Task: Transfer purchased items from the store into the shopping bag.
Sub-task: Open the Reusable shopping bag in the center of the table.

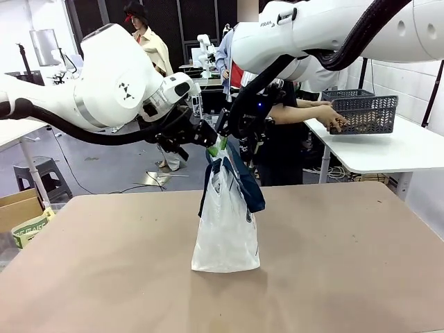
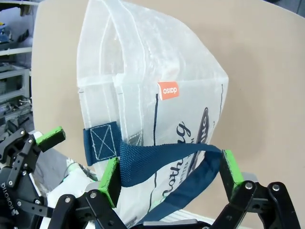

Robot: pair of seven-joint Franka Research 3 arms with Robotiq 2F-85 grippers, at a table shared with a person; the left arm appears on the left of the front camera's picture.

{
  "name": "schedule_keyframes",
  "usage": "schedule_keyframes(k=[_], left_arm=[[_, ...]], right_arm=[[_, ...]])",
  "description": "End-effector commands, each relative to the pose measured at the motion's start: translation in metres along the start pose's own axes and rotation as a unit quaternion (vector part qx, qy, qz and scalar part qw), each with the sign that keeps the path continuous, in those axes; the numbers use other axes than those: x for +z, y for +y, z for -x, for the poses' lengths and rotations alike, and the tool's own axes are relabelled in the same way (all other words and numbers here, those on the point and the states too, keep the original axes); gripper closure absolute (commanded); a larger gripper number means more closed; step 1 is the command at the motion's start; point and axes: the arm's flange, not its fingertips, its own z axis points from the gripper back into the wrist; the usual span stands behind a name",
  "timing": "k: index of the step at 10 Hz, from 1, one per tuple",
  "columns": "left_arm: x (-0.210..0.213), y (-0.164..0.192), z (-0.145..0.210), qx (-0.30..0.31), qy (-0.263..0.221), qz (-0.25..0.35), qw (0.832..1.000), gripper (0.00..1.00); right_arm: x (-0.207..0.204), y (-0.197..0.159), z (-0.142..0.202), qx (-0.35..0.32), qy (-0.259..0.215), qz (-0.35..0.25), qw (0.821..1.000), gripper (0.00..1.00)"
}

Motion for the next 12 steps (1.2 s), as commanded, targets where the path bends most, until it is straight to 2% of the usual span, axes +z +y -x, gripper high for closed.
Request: schedule_keyframes(k=[1, 3, 5, 7, 12], left_arm=[[0.002, 0.004, 0.009, 0.029, 0.007, -0.001, 1.0, 0.0], [0.005, 0.002, 0.01, 0.028, -0.003, -0.009, 1.0, 0.0], [0.02, -0.001, 0.005, 0.023, -0.034, -0.015, 0.999, 0.0], [0.03, -0.008, -0.002, 0.024, -0.053, 0.002, 0.998, 0.0], [0.021, -0.016, 0.005, 0.033, -0.022, 0.021, 0.999, 0.0]], right_arm=[[-0.002, 0.0, 0.0, -0.011, 0.018, -0.012, 1.0, 0.0], [-0.004, -0.001, 0.0, -0.015, 0.017, -0.012, 1.0, 0.0], [-0.004, -0.001, -0.001, -0.013, 0.017, -0.012, 1.0, 0.0], [-0.004, -0.001, -0.002, -0.021, 0.017, -0.007, 1.0, 0.0], [-0.007, -0.004, -0.005, -0.03, 0.022, -0.008, 0.999, 0.0]])
